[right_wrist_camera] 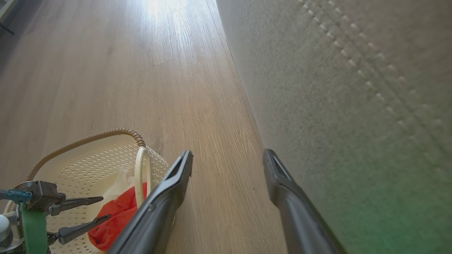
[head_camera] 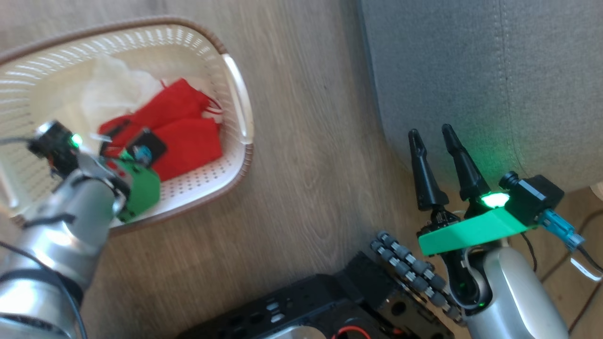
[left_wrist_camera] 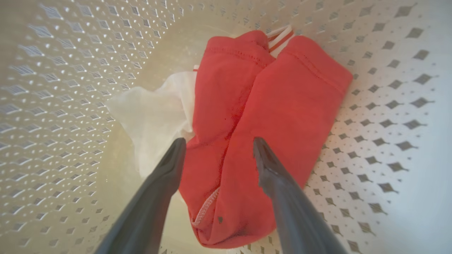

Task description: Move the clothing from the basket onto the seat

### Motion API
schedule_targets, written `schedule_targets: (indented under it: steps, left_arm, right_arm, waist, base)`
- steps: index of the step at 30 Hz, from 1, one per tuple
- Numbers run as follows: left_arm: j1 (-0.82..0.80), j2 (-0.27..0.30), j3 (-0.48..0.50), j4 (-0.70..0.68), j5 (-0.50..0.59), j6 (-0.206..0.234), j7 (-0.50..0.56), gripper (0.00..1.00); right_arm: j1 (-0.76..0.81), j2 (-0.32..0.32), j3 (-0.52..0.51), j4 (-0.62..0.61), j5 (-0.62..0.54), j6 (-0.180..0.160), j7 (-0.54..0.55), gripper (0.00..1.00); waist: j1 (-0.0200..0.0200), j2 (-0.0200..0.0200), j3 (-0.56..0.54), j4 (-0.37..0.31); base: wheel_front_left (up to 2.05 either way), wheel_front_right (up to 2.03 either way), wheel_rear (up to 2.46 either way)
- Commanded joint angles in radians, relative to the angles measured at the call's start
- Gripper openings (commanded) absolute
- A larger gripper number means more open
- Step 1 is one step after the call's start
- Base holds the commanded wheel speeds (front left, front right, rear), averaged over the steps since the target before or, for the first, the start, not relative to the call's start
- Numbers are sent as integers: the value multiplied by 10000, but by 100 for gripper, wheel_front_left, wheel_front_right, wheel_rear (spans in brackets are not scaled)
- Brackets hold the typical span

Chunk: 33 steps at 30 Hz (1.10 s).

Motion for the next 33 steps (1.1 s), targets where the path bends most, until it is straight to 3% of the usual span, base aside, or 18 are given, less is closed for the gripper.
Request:
schedule_targets:
  steps: [1,5,14,16,21,26,27,28,29,33]
  left_arm:
    - [-202,387,133,134,78,112,5,100]
    - [-1068,485,-47,997,240,240,410,100]
    - [-1664,649,-217,1427,264,515,1360,100]
    - [-1730,654,-172,1463,155,446,1596,100]
    - [-1639,643,-174,1522,-94,-254,2847,100]
    - [-1674,665,-287,1533,-208,-501,3263,100]
    - [-1682,661,-299,1534,-238,-520,3275,49]
    - [-1684,654,-321,1535,-262,-546,3279,14]
    - [-1684,649,-349,1536,-284,-578,3266,0]
    - [-1735,717,-415,1538,-380,-637,3111,0]
  right_arm:
    - [139,-48,271,-301,156,-4,-65,100]
    - [187,-48,381,-392,276,-4,-65,100]
    - [577,-47,618,-653,668,-4,-65,100]
    - [666,-47,724,-750,664,-4,-65,100]
    - [872,-47,832,-949,685,-4,-65,100]
    - [892,-47,776,-1038,667,-4,-65,100]
    - [866,-47,762,-1037,651,-4,-65,100]
    - [831,-47,745,-1039,636,-4,-65,100]
    - [795,-47,725,-1043,627,-4,-65,100]
    - [653,-47,657,-1069,590,-4,-65,100]
  waist:
    - [-1,0,593,-503]
    - [-1,0,929,-603]
    - [-1,0,1269,-675]
    - [-1,0,1322,-686]
    - [-1,0,1409,-671]
    - [-1,0,1505,-616]
    - [-1,0,1517,-600]
    - [-1,0,1526,-583]
    - [-1,0,1530,-568]
    - [-1,0,1541,-532]
  base:
    - [0,0,0]
    - [0,0,0]
    - [0,0,0]
    - [0,0,0]
    - [0,0,0]
    - [0,0,0]
    - [0,0,0]
    - [0,0,0]
    - [0,0,0]
    - [0,0,0]
